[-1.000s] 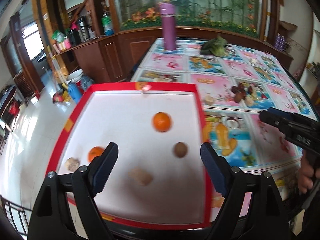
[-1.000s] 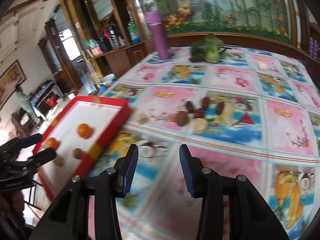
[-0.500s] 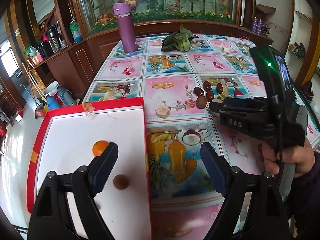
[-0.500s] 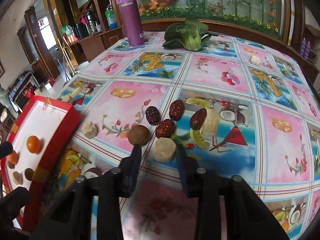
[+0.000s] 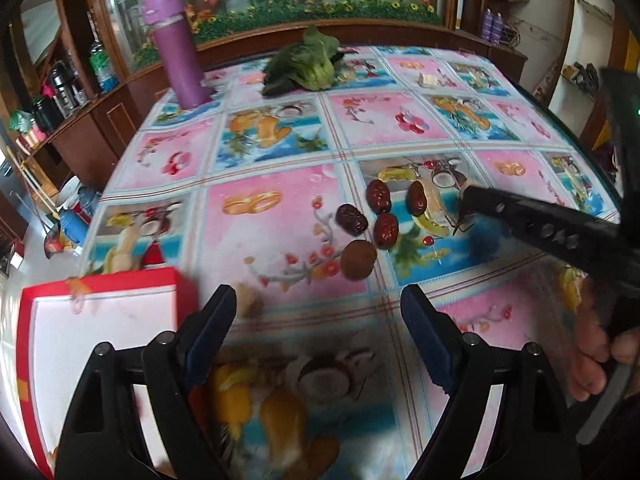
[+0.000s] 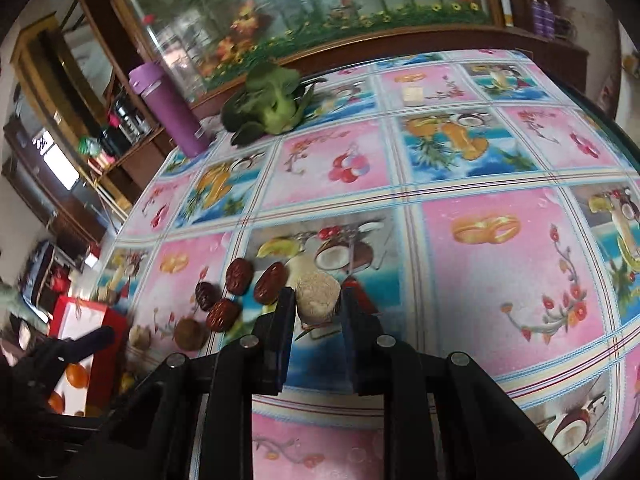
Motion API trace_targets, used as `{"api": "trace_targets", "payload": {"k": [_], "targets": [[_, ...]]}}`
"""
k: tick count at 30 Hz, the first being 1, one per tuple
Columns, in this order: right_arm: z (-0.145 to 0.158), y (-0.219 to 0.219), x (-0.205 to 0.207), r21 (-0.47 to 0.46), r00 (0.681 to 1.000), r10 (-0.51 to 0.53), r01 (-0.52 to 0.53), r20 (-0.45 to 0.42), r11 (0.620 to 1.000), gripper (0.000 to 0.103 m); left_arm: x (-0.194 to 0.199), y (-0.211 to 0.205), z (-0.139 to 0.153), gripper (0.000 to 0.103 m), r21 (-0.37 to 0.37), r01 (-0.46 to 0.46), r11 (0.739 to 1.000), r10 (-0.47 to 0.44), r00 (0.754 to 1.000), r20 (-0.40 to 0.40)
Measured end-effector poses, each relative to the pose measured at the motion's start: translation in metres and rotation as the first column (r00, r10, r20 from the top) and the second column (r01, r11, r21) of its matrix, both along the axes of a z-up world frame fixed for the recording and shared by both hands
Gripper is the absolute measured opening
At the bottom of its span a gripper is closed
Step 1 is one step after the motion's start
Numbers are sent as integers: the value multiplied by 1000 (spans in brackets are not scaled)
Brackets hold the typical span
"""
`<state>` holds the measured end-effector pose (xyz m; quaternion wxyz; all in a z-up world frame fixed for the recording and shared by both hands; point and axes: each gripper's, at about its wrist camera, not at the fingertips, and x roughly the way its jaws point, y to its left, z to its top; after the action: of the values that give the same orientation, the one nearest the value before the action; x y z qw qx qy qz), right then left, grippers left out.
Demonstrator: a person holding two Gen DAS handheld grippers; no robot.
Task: Organize fruits
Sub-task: 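Grasp a round beige cake with the right gripper while the left grasps a brown fruit, then carry the beige cake and brown fruit over the white tray and open both grippers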
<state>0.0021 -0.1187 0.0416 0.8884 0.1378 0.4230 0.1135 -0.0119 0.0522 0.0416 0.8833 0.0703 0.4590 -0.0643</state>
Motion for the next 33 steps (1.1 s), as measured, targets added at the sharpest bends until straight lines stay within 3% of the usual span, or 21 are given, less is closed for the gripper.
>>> {"api": "trace_targets", "payload": {"k": [9, 14, 21, 26, 33], "targets": [[1, 5, 2, 34, 1000, 17, -16, -16, 999, 21, 32, -12, -23, 55, -23, 16, 1000, -18, 998, -57], [0, 4, 2, 31, 1000, 13, -13, -21, 999, 21, 34, -19, -24, 26, -60, 49, 997, -53, 997, -64], [1, 4, 1, 32, 1000, 16, -16, 11, 999, 21, 19, -19, -13, 26, -89, 37, 995, -40, 999, -26], [9, 10, -7, 19, 996, 31, -33, 84, 999, 21, -13, -9, 14, 26, -112, 20, 994, -15, 999, 45], [20, 33, -28, 20, 982, 73, -78, 173, 997, 21, -70, 32, 52, 26, -75, -81, 994, 93, 978, 185]]}}
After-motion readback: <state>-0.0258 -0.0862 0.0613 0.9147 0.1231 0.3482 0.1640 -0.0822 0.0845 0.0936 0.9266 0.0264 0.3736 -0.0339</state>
